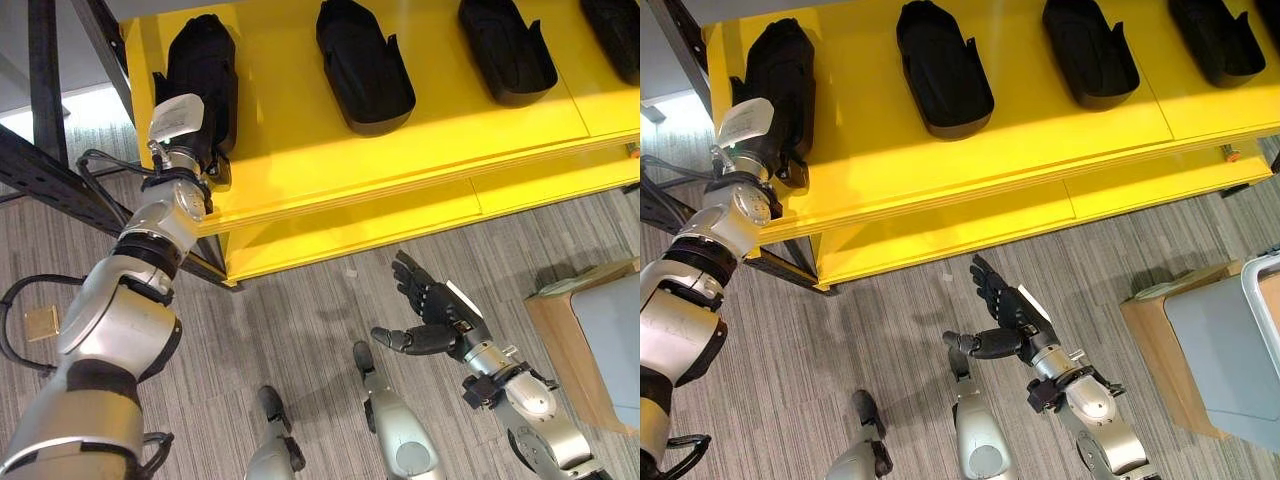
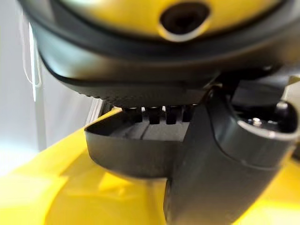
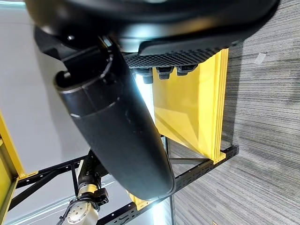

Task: Move parts from the plastic box to the shelf.

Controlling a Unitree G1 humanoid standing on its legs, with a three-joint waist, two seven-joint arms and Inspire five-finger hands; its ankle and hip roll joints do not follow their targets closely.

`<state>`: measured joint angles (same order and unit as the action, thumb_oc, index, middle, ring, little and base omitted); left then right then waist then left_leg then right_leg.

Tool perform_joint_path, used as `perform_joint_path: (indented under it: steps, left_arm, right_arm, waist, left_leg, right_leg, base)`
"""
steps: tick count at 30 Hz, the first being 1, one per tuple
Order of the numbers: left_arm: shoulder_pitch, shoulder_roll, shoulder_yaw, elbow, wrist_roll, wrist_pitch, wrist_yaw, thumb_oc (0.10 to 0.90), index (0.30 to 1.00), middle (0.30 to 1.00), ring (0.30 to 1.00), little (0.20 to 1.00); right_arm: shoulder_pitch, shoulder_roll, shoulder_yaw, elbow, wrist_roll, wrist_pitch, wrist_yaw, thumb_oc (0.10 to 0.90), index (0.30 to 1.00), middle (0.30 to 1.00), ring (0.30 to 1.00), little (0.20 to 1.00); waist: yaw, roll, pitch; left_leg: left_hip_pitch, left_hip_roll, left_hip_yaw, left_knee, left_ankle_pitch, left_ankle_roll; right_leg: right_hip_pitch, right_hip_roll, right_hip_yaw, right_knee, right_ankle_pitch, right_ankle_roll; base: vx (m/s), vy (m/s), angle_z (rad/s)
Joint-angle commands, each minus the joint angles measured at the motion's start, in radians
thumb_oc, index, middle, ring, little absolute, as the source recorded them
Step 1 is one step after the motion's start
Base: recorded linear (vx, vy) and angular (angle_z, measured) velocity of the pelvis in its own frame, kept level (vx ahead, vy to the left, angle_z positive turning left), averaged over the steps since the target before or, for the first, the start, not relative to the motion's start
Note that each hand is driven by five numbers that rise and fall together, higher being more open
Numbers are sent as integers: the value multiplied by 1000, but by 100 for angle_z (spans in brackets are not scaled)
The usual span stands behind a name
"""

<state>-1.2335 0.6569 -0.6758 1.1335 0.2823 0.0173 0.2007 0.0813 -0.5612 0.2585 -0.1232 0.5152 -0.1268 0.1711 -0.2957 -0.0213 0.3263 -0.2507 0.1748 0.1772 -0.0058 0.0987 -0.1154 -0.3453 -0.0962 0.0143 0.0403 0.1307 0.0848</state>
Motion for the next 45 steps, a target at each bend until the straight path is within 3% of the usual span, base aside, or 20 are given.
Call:
perform_joint_path:
  steps: [1, 8, 24, 45]
  left_arm:
    - [-127, 103, 5, -13, 36, -42, 8, 900, 1000, 1000, 1000, 1000]
    - [-130, 104, -8, -2, 47, -38, -18, 900, 1000, 1000, 1000, 1000]
    - [-138, 18, 19, -21, -34, -21, -73, 900, 1000, 1000, 1000, 1000]
    - [-177, -36, 56, -37, -143, -27, -35, 900, 1000, 1000, 1000, 1000]
  right_arm:
    - [1, -22, -80, -111, 63, -86, 33, 900, 1000, 1000, 1000, 1000]
    - [-2, -20, -82, -109, 68, -85, 38, 900, 1000, 1000, 1000, 1000]
    - [-18, -9, -70, -97, 71, -65, 41, 900, 1000, 1000, 1000, 1000]
    - [-5, -26, -59, -81, 63, -48, 42, 900, 1000, 1000, 1000, 1000]
  waist:
    - [-3, -2, -56]
    - [-2, 0, -56]
    - [-3, 0, -53]
    - [-5, 8, -72]
  left_leg:
    - [-50, 112, -69, 184, -109, -17]
    - [-51, 111, -67, 187, -112, -17]
    - [-54, 108, -71, 197, -120, -14]
    - [-43, 103, -72, 192, -125, -14]
  right_leg:
    - [-36, -66, 35, 195, -226, 39]
    - [-36, -67, 37, 196, -228, 40]
    - [-40, -68, 40, 203, -228, 37]
    - [-30, -69, 46, 199, -231, 37]
  base:
    - [0, 0, 0]
    - [0, 0, 0]
    - [0, 0, 0]
    - [0, 0, 0]
